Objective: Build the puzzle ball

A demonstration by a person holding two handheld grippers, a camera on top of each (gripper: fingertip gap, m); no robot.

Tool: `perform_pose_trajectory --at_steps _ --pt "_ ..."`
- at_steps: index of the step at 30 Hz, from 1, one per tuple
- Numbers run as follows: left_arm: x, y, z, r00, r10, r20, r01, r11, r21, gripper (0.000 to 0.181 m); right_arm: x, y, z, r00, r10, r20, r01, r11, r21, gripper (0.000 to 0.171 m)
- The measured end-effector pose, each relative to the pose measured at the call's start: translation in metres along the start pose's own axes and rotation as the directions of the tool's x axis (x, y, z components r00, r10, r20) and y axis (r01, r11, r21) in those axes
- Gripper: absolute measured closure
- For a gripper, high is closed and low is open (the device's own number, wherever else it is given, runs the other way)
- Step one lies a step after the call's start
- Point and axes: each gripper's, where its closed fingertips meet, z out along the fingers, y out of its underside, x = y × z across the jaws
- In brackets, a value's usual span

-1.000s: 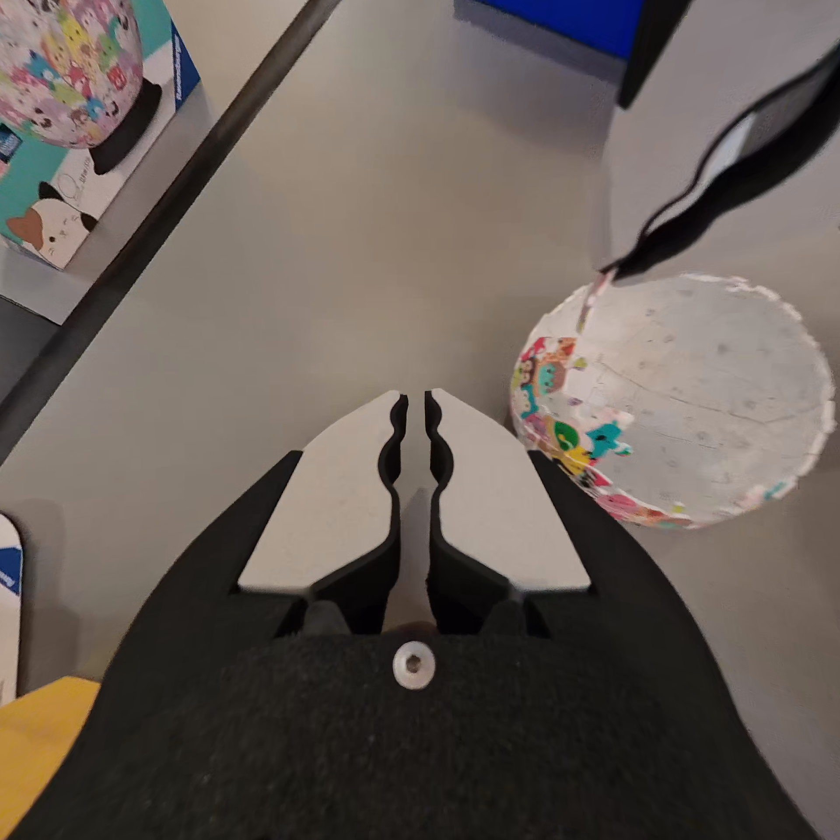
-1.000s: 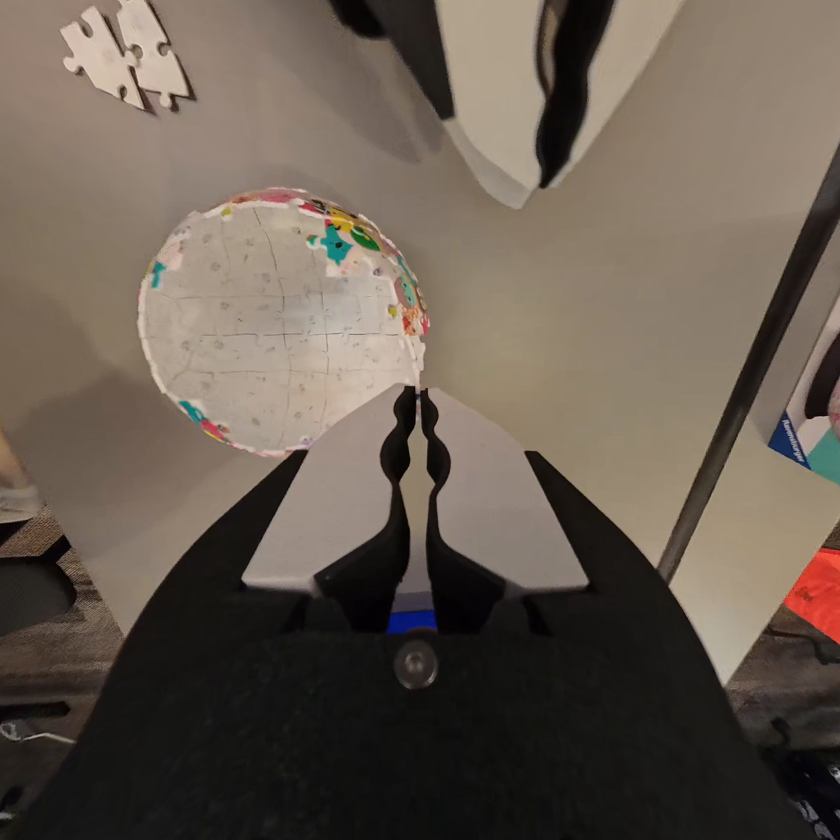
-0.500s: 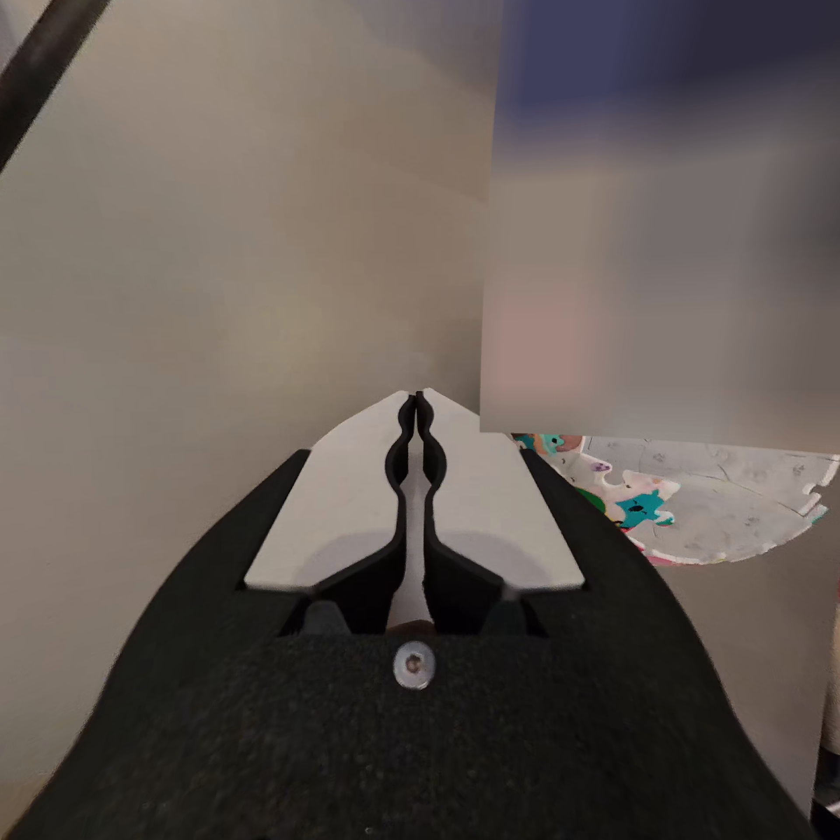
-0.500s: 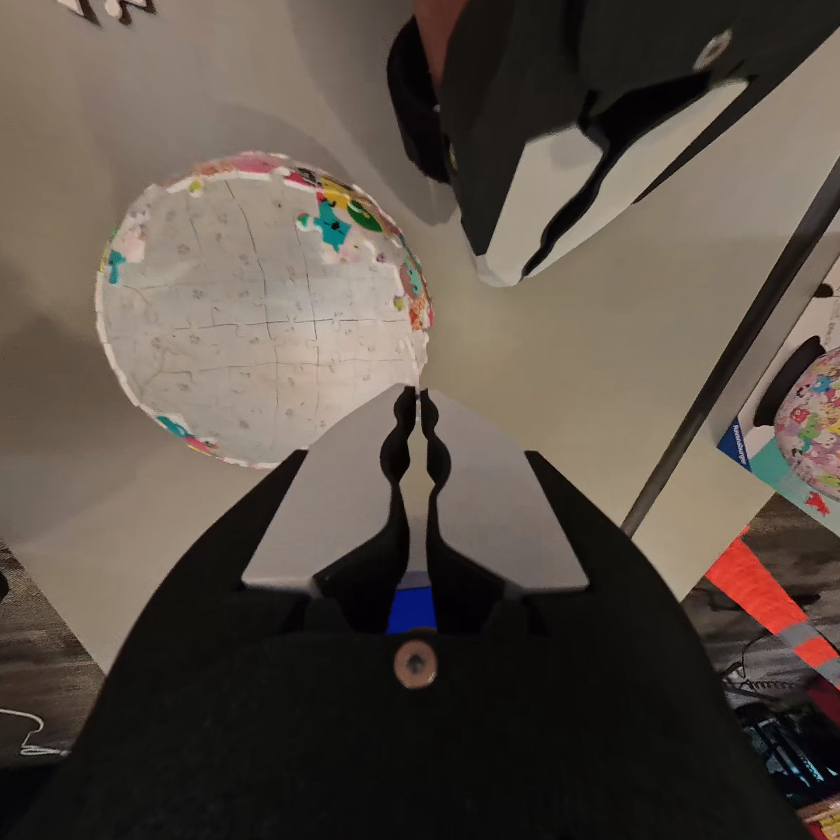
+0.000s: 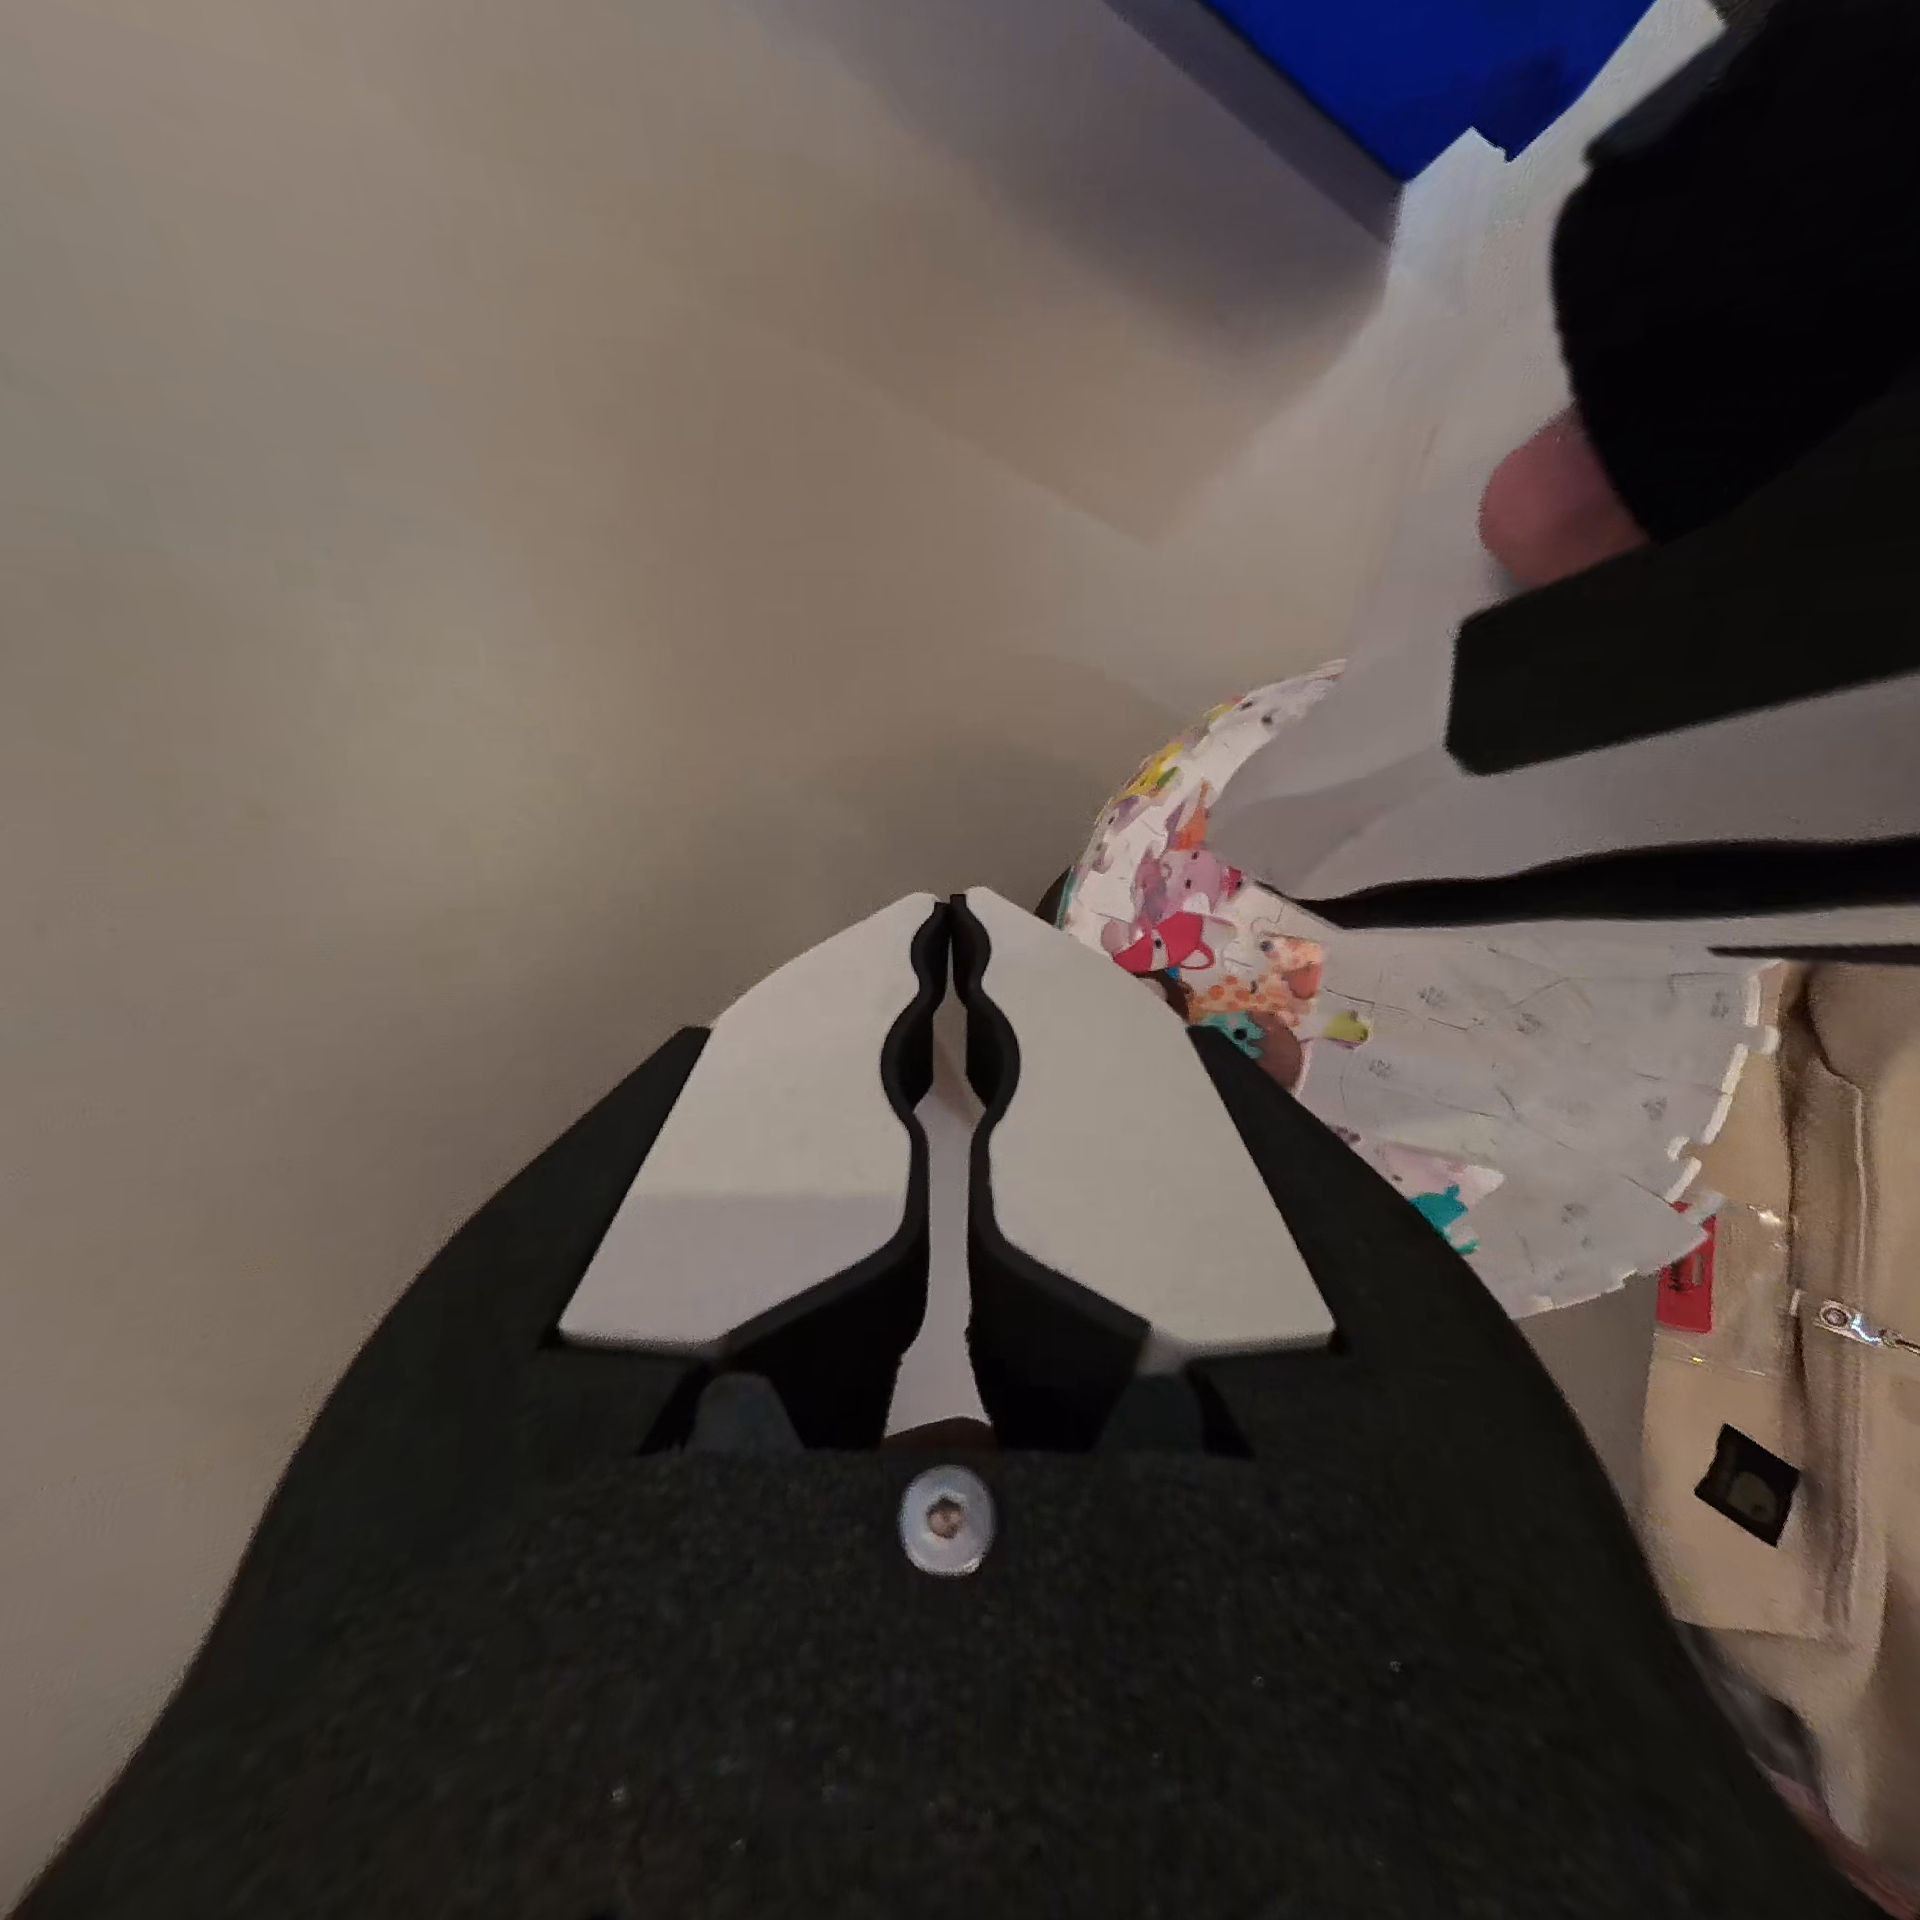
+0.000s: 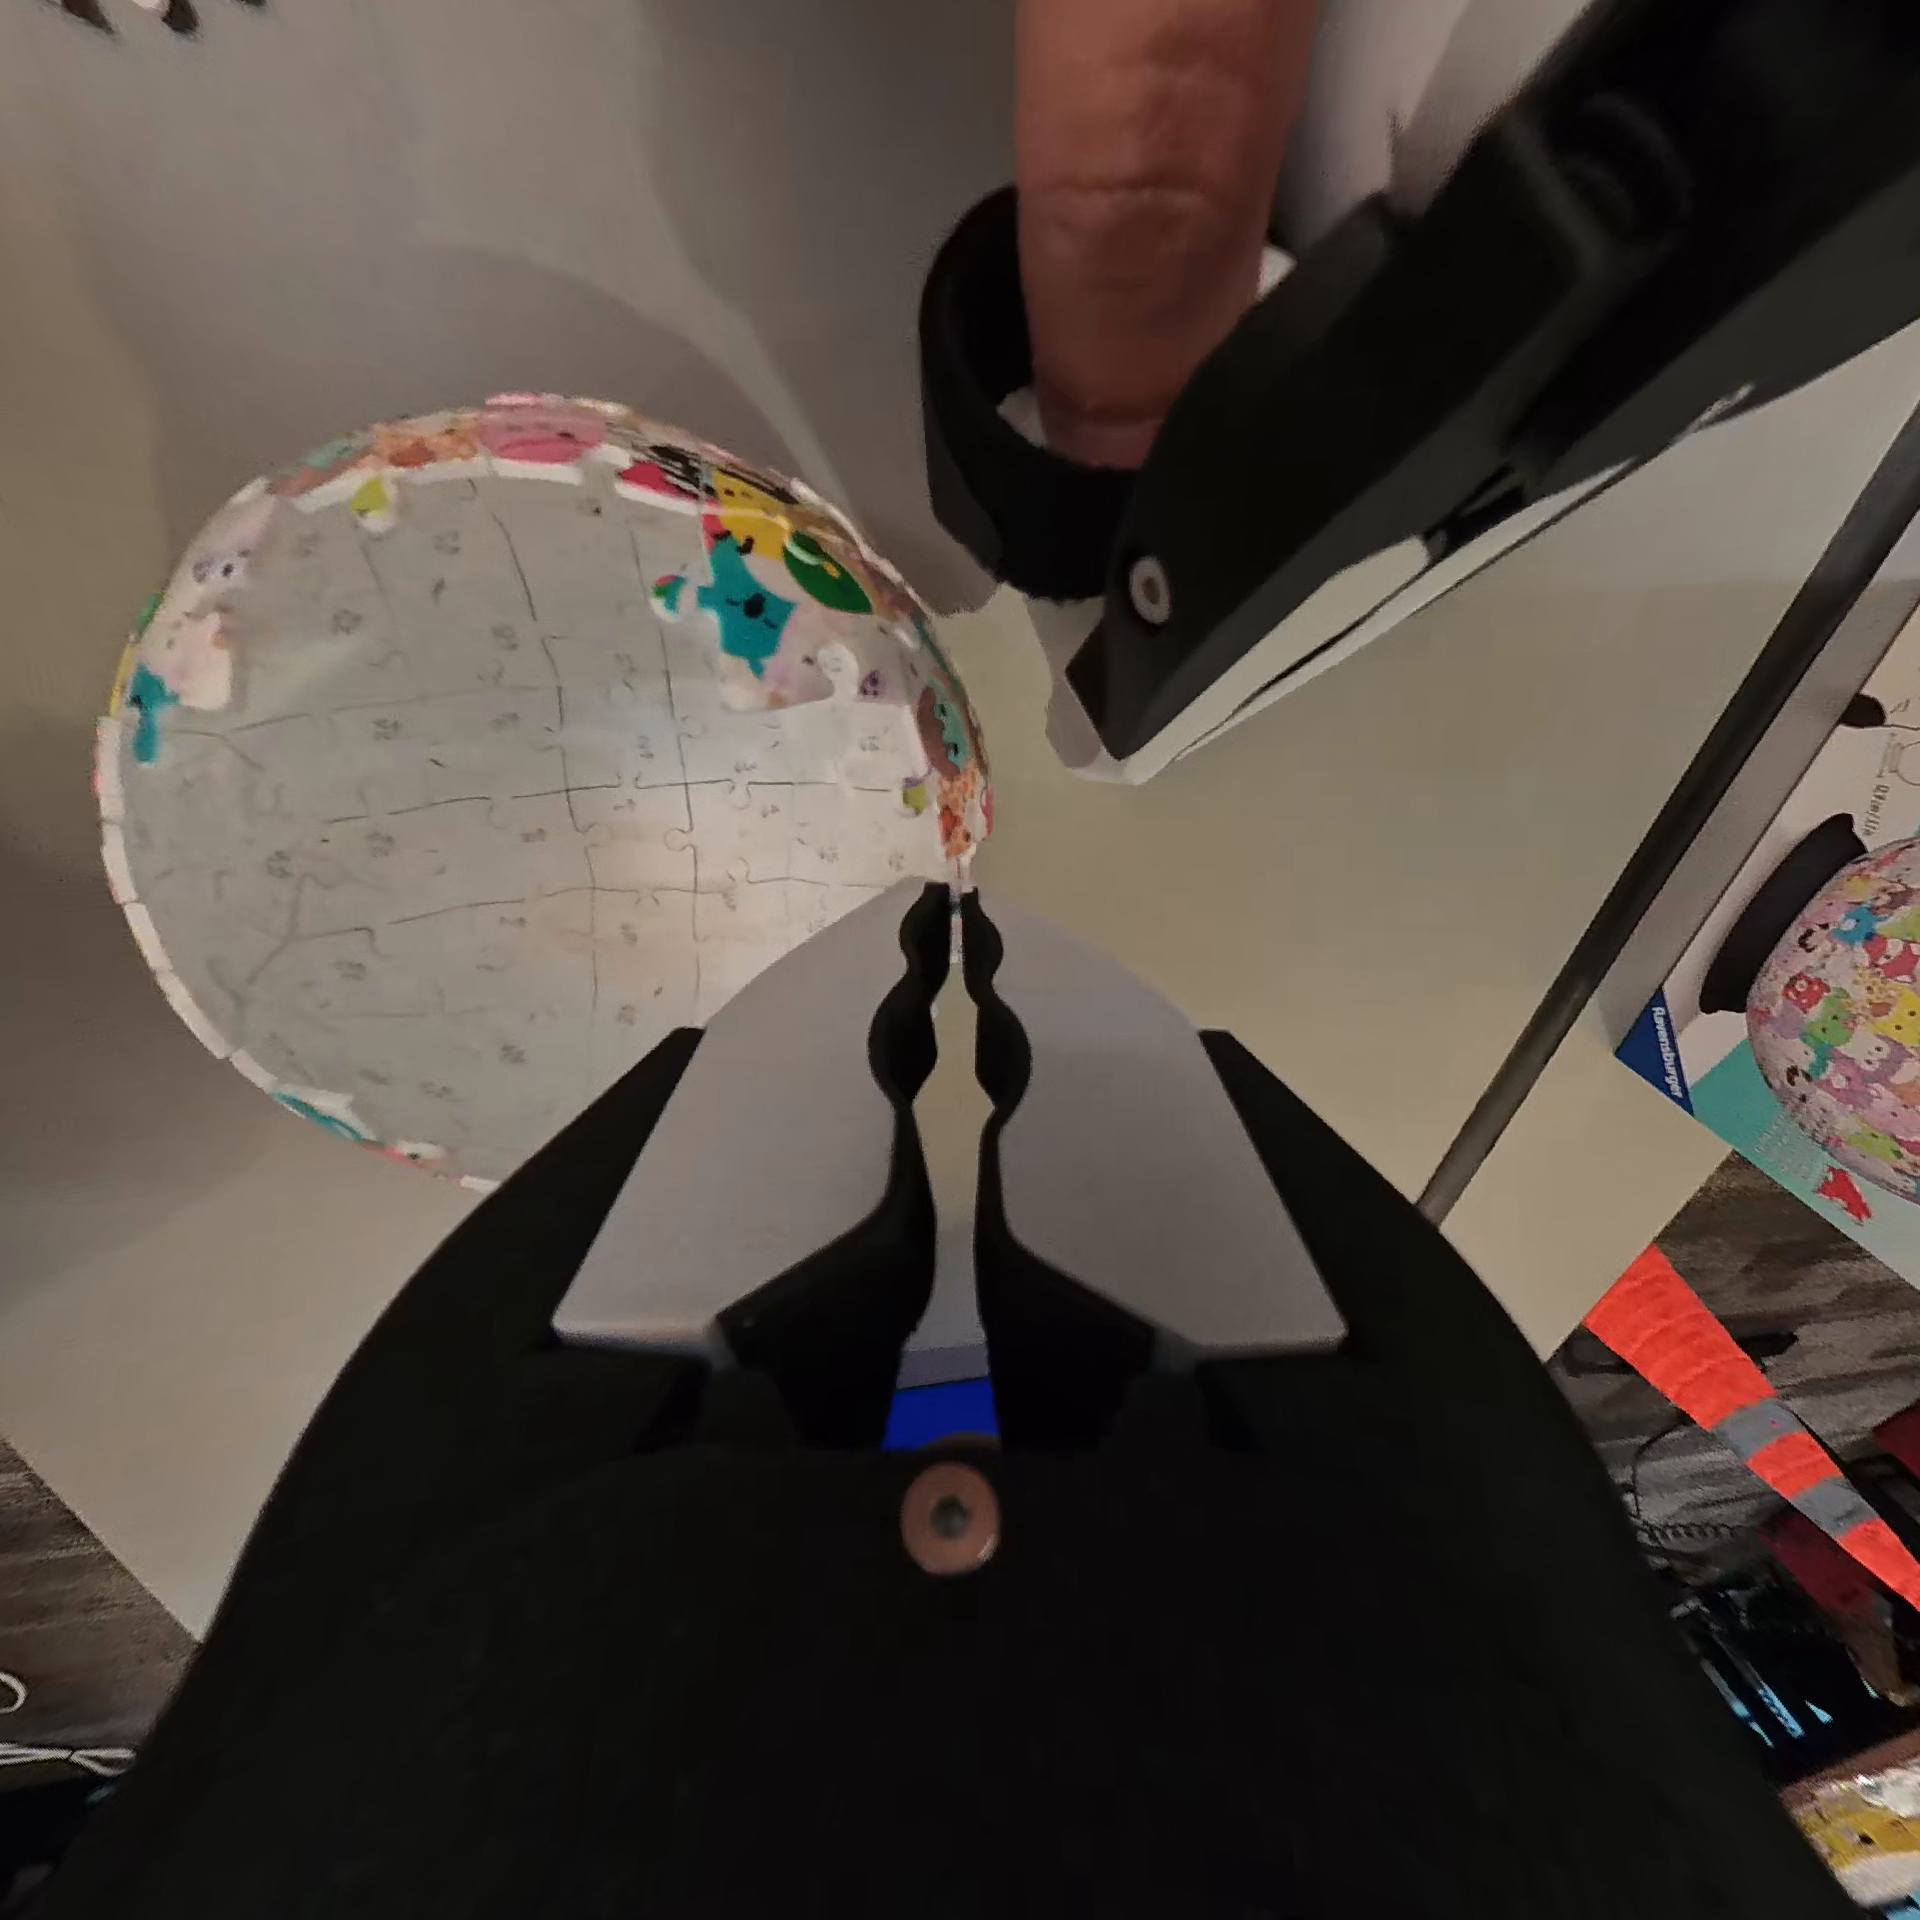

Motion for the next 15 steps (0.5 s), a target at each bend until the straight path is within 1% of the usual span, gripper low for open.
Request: perform_pose_trajectory --at_steps 6,15 --pt "0.0049 0.0029 0.0081 0.999 0.005 -0.051 -0.007 0.999 -0.032 0.181 0.0018 -0.0014 0.0036 1.0 -0.005 -0.02 0.005 1.0 0.01 0.169" --pt "0.0015 0.0058 0.0069 0.999 0.005 -0.033 -0.007 0.999 -0.045 0.181 0.0037 -0.0074 0.0073 0.999 -0.009 -0.032 0.01 0.999 0.045 0.169"
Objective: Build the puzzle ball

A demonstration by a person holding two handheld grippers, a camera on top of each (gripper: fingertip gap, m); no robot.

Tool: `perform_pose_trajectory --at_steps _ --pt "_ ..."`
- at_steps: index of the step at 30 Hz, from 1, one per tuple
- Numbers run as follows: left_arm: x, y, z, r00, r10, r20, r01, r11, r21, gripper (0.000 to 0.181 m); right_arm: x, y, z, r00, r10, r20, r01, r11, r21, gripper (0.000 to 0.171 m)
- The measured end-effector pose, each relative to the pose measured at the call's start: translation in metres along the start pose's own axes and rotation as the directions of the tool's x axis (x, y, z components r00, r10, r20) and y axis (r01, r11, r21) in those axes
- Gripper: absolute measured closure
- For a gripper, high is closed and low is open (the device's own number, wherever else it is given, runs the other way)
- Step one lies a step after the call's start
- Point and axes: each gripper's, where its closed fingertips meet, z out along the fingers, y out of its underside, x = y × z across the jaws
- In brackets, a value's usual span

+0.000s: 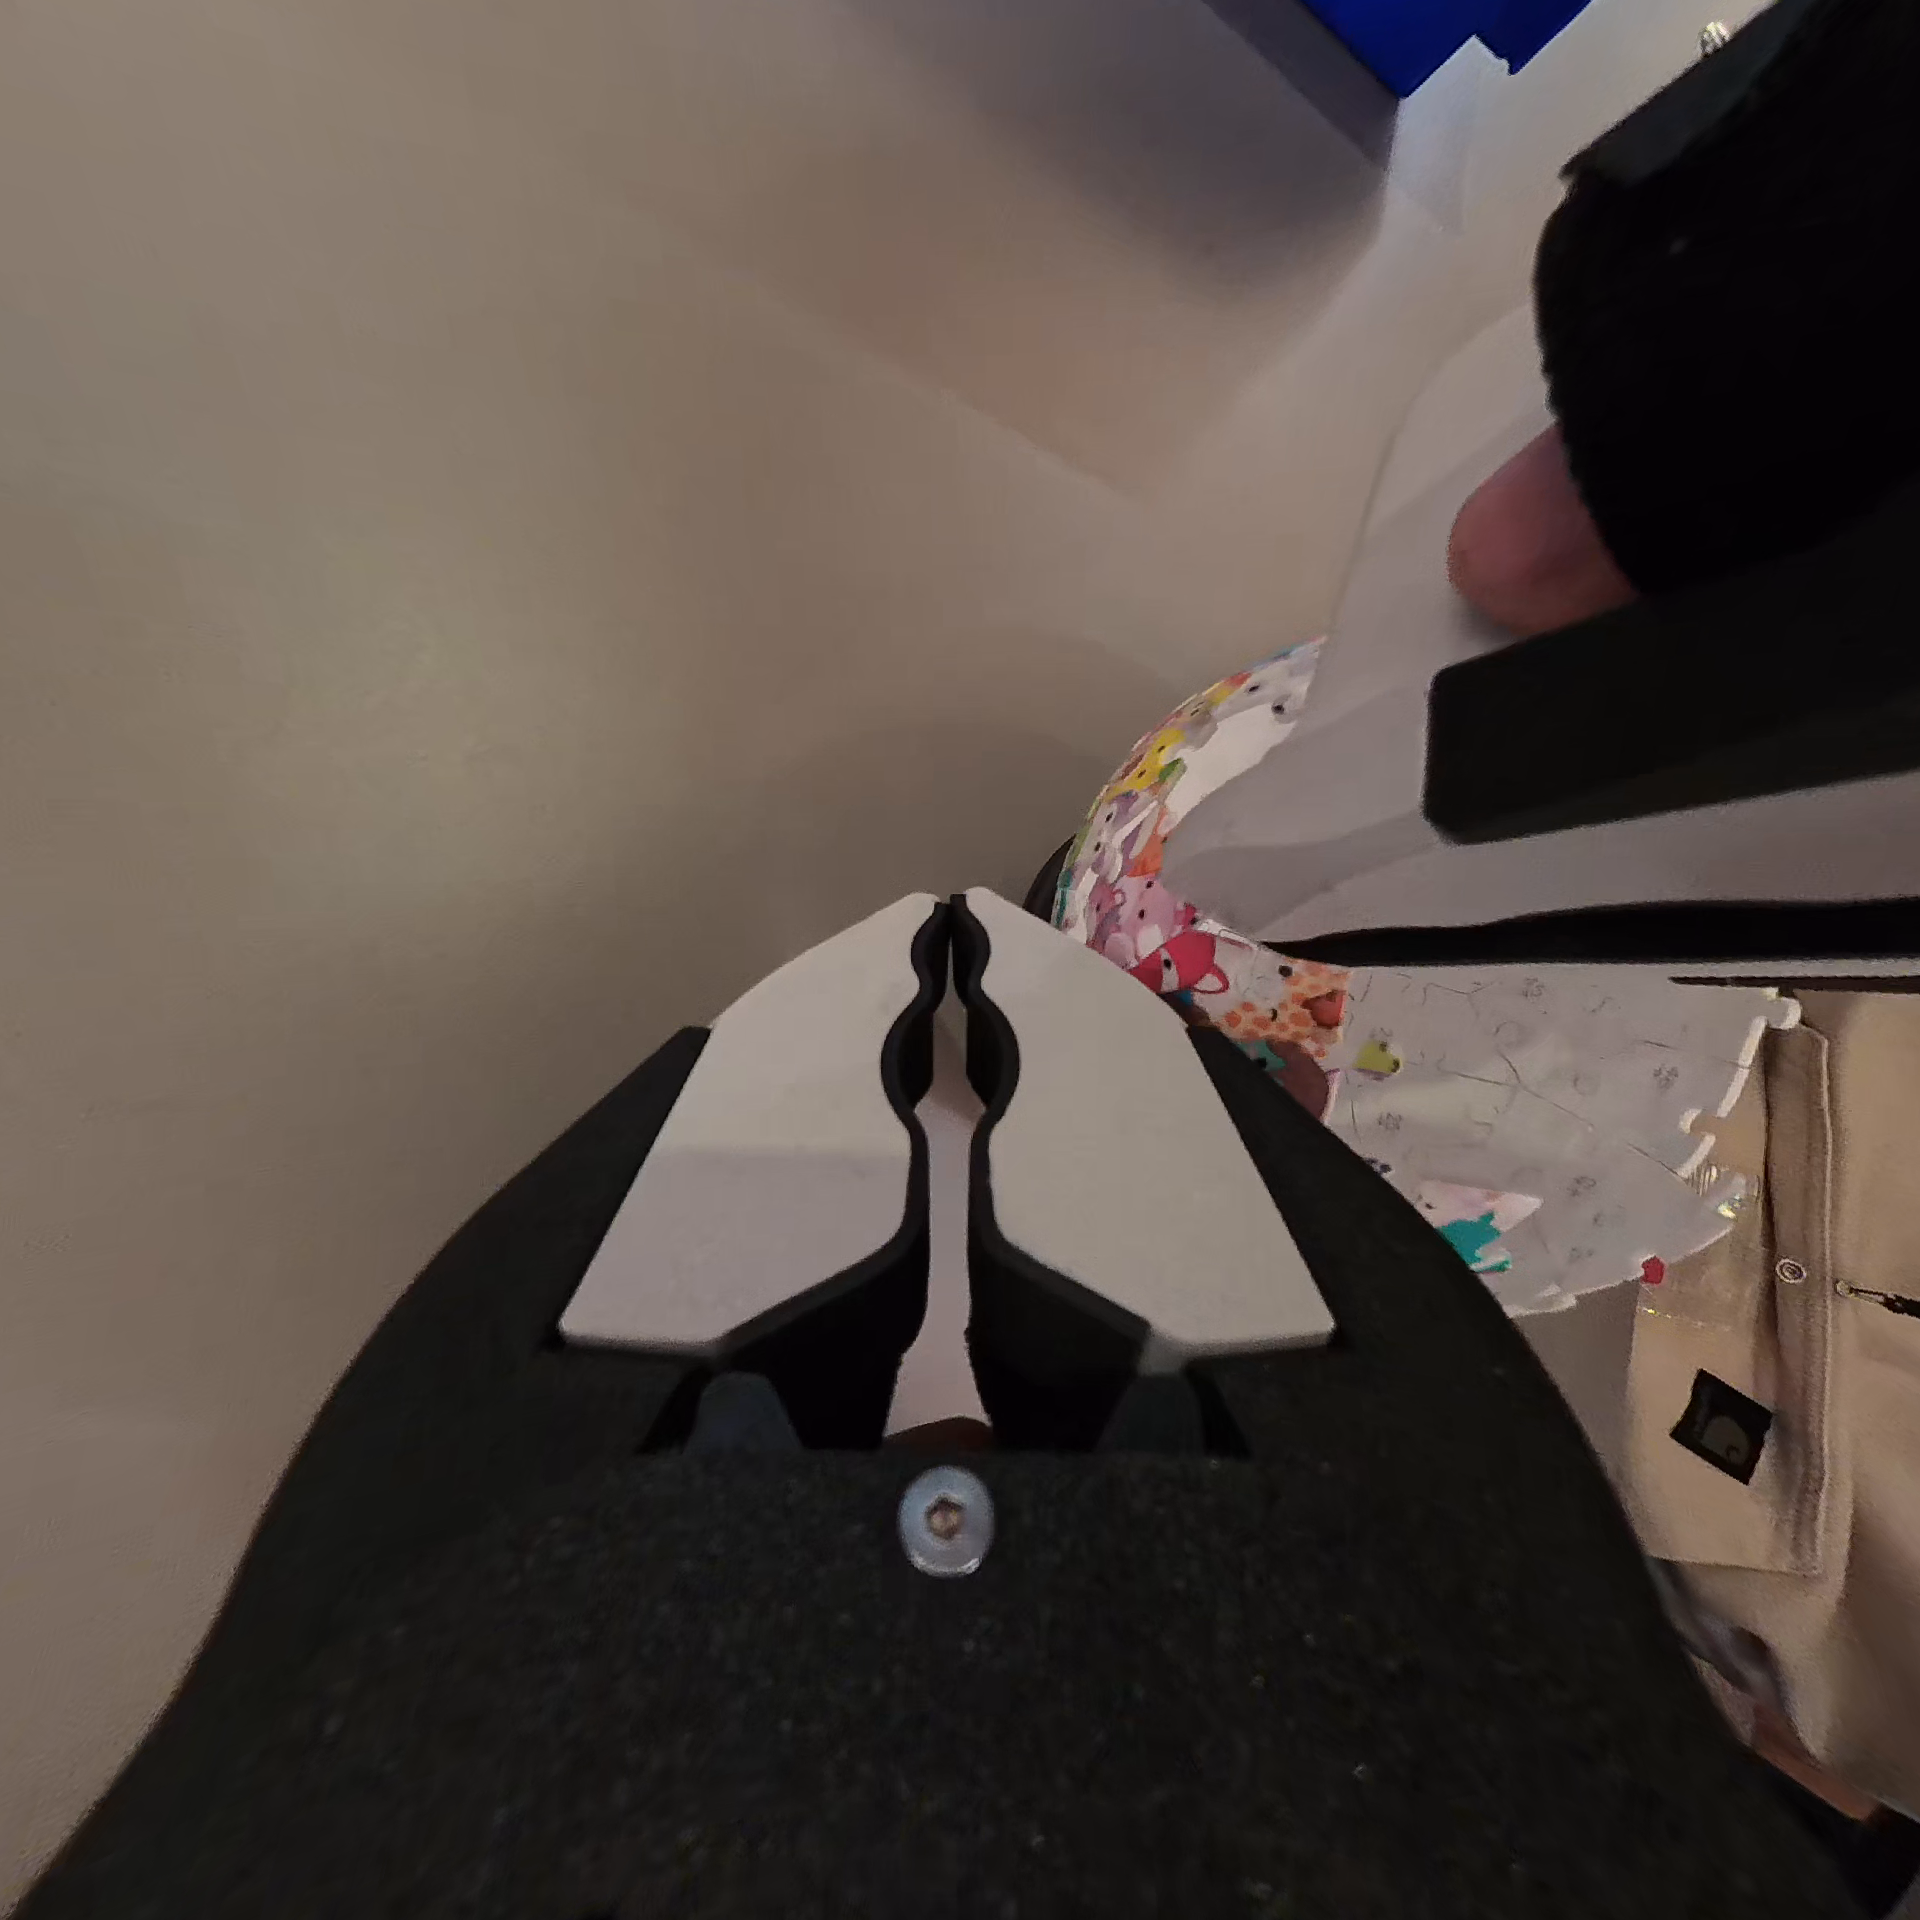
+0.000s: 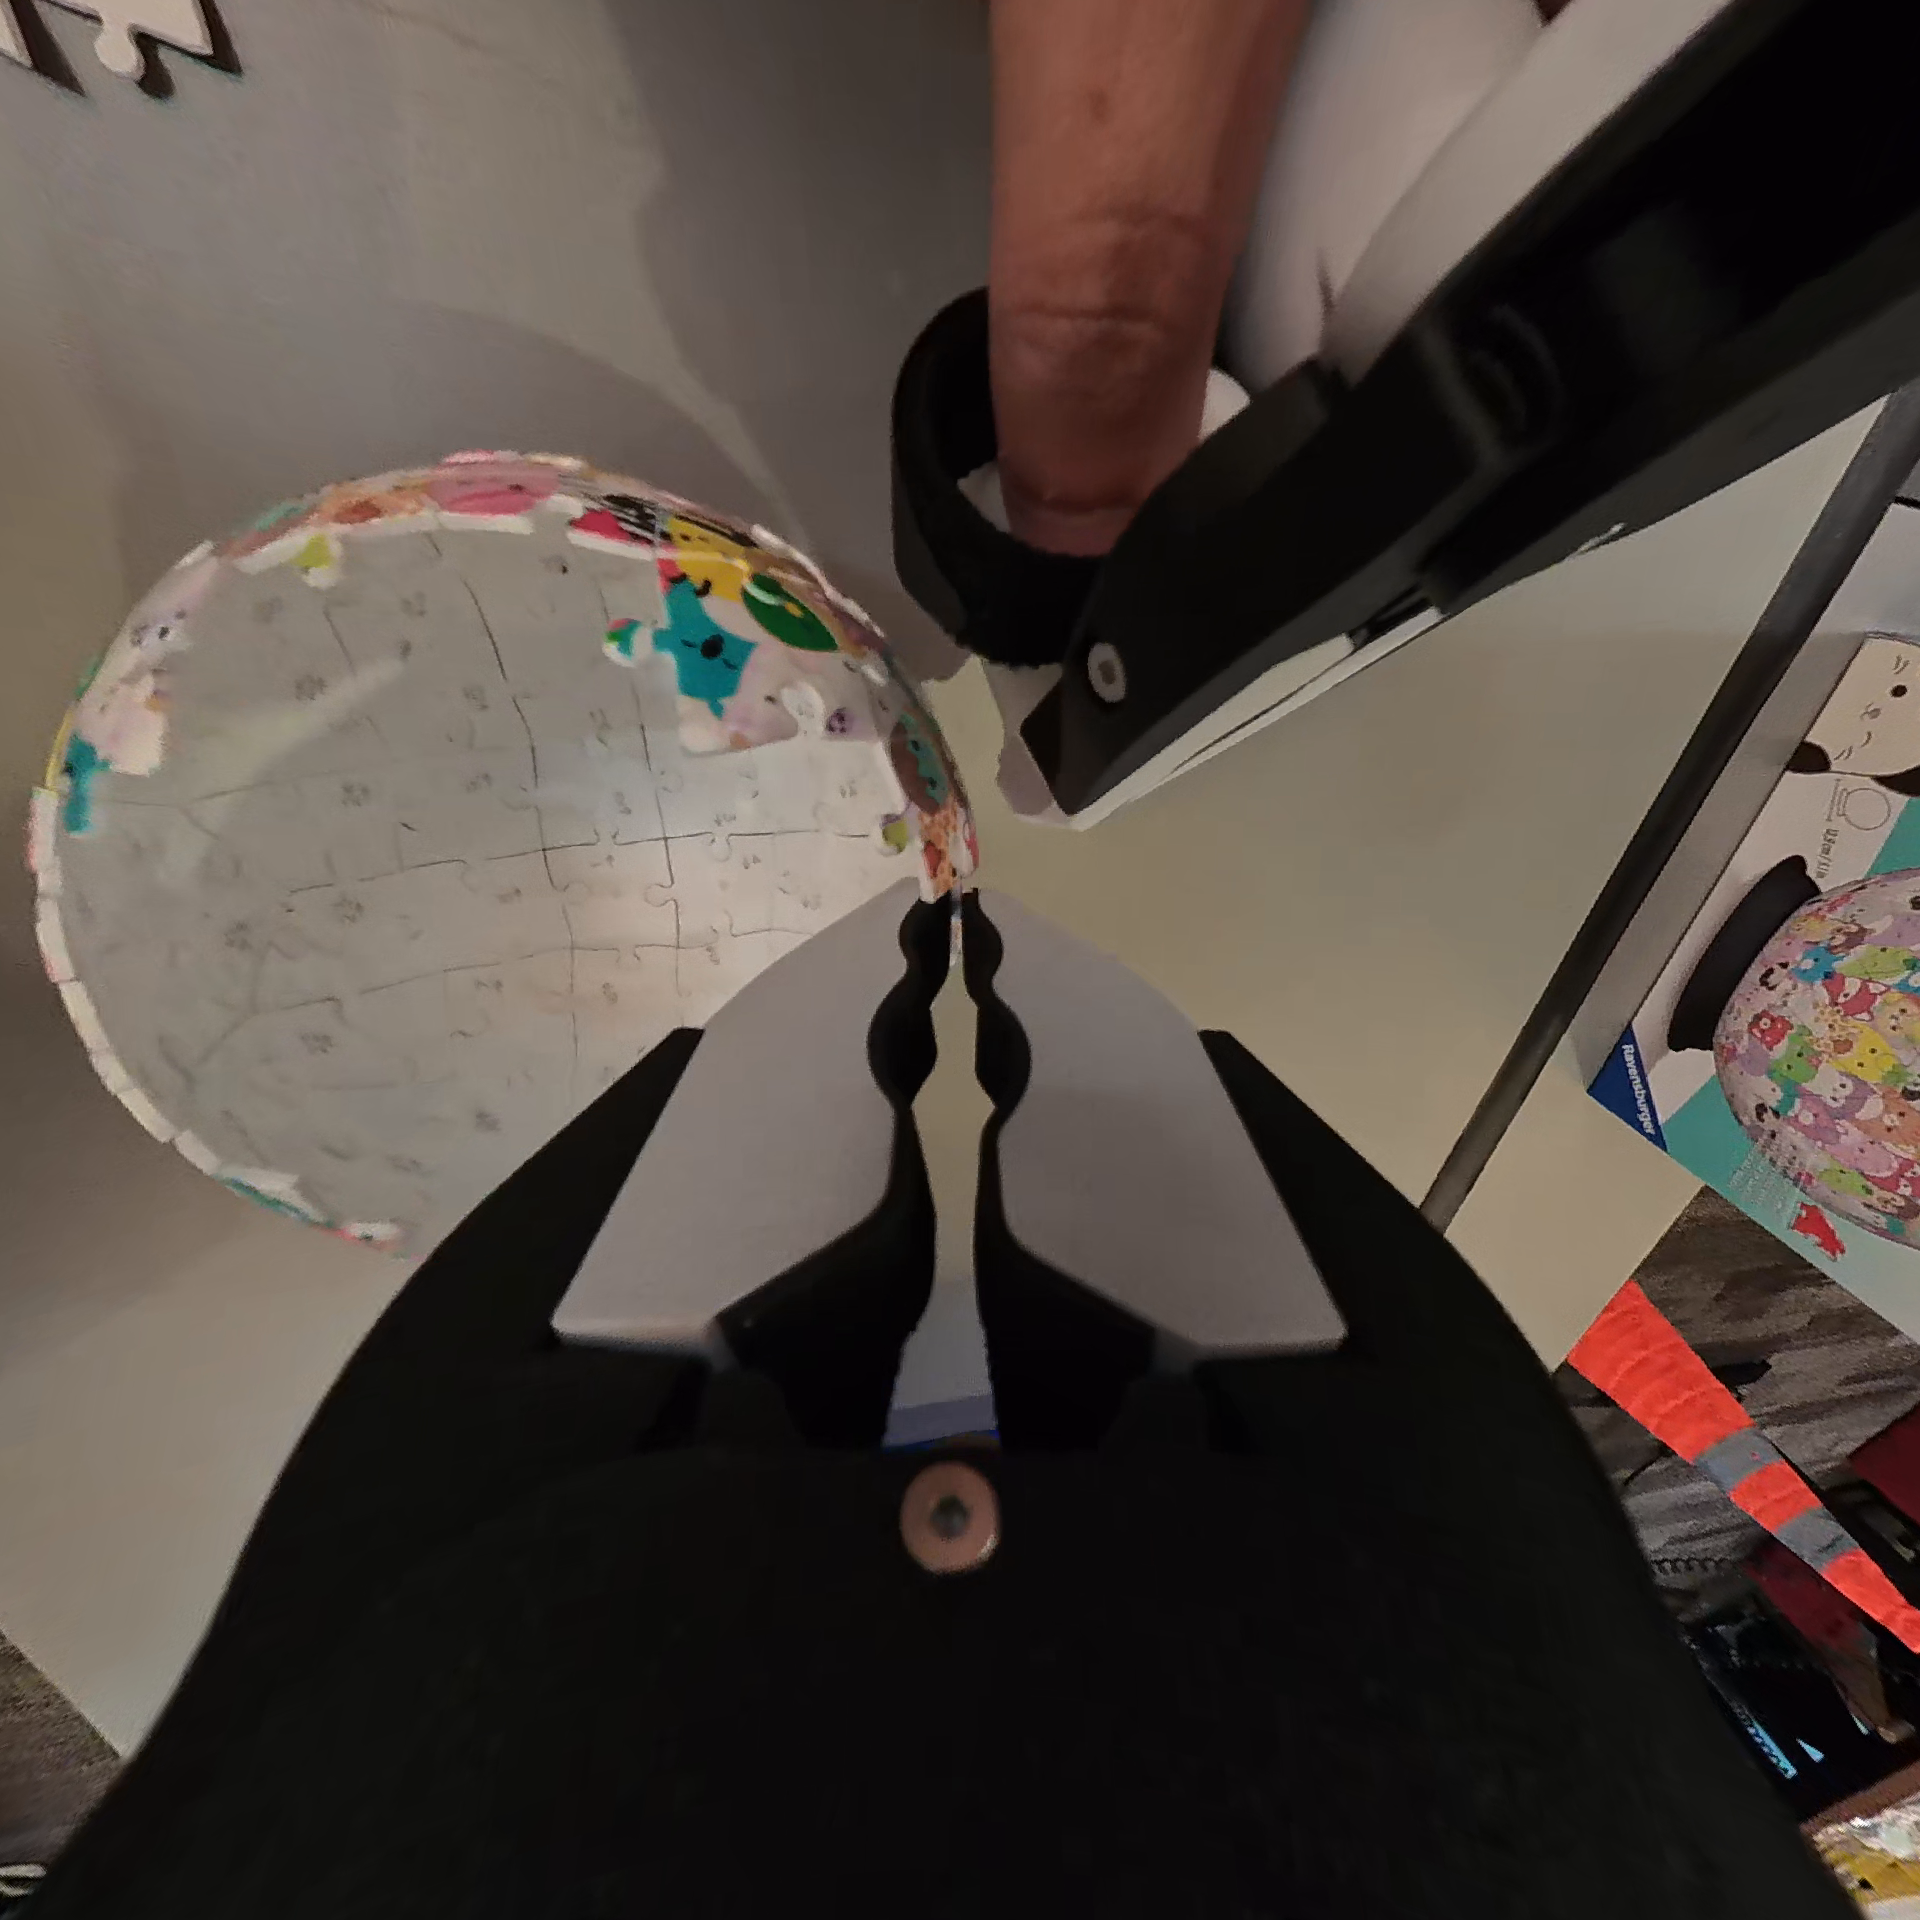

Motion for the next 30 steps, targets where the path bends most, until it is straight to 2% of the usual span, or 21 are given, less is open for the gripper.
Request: perform_pose_trajectory --at_steps 14,30 --pt "0.009 0.0 -0.003 1.0 -0.007 -0.028 0.007 1.0 0.014 0.181 0.003 -0.002 0.001 0.996 -0.081 -0.036 0.08 0.995 -0.053 0.169" --pt "0.008 -0.001 -0.007 1.0 -0.018 -0.02 0.019 1.0 0.022 0.181 0.007 -0.002 0.002 0.979 -0.164 -0.124 0.16 0.986 -0.041 0.168"
